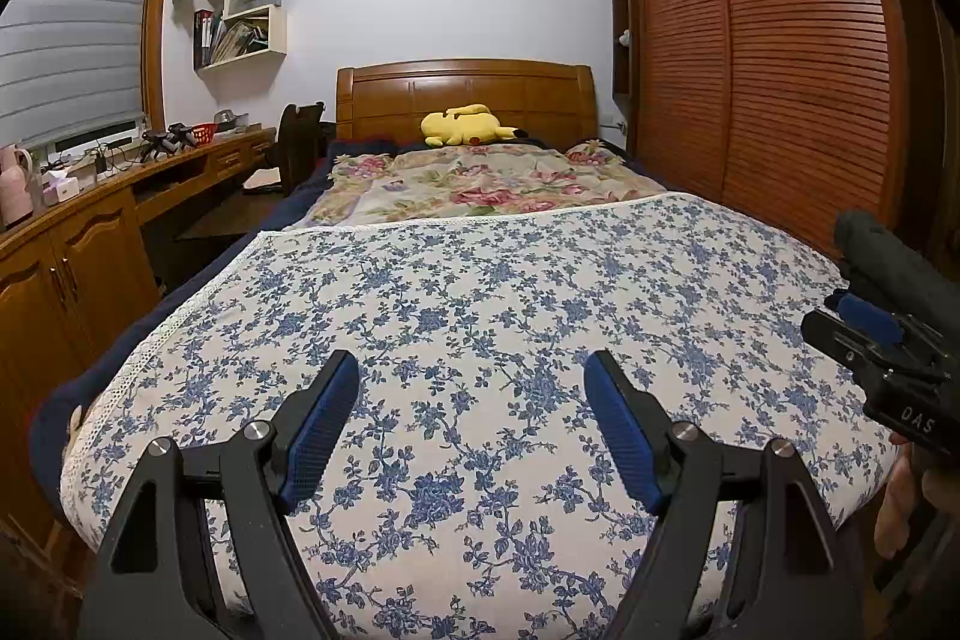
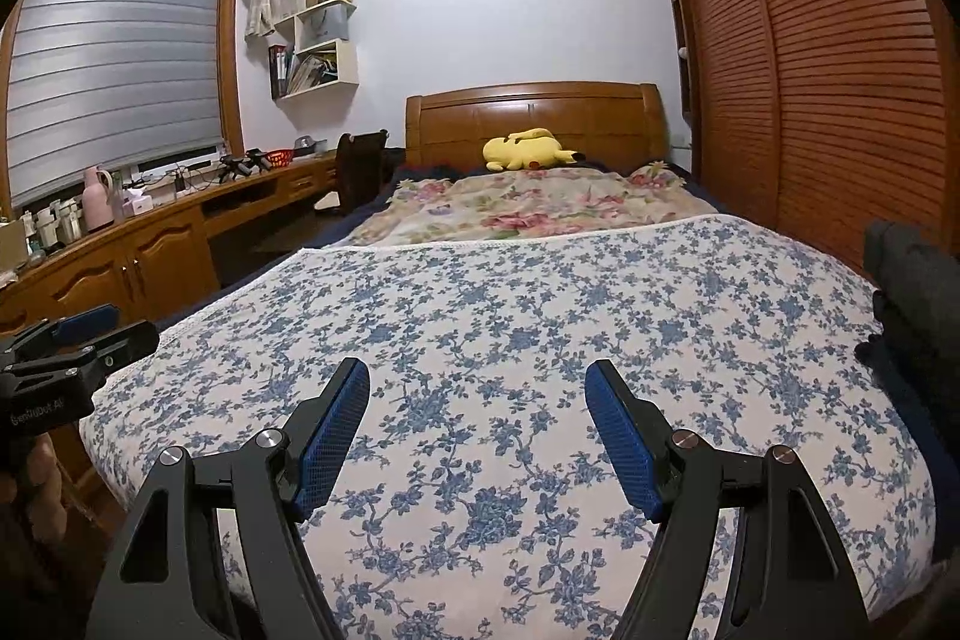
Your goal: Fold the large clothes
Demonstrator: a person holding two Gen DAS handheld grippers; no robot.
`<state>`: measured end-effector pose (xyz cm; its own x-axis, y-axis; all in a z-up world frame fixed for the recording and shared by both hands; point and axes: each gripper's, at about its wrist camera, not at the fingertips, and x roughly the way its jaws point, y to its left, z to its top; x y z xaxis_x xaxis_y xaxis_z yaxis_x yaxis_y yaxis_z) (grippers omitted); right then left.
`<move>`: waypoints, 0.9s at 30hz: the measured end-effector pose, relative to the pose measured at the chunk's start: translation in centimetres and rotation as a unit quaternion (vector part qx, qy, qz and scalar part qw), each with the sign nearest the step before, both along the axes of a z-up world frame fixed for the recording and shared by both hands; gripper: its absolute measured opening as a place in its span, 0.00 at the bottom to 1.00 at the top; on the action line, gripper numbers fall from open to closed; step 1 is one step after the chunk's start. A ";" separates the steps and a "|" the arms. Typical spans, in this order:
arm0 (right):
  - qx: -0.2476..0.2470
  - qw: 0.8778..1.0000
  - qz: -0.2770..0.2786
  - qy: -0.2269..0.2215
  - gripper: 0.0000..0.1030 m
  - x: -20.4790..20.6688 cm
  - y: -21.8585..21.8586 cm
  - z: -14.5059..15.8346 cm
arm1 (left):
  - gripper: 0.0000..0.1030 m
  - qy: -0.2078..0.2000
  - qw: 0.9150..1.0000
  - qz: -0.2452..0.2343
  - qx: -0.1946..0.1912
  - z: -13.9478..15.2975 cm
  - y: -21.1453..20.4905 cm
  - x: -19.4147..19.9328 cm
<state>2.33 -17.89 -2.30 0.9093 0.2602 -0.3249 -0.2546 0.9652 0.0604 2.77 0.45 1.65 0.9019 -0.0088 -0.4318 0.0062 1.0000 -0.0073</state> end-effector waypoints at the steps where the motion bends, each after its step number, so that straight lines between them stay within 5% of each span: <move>1: 0.000 1.000 0.001 0.000 0.74 0.0 0.0 0.0 | 0.76 -0.001 1.000 0.000 -0.001 0.0 0.0 0.0; 27: 0.002 1.000 0.001 -0.003 0.74 0.1 -0.2 -0.1 | 0.76 -0.006 1.000 0.000 -0.002 0.2 -0.1 -0.4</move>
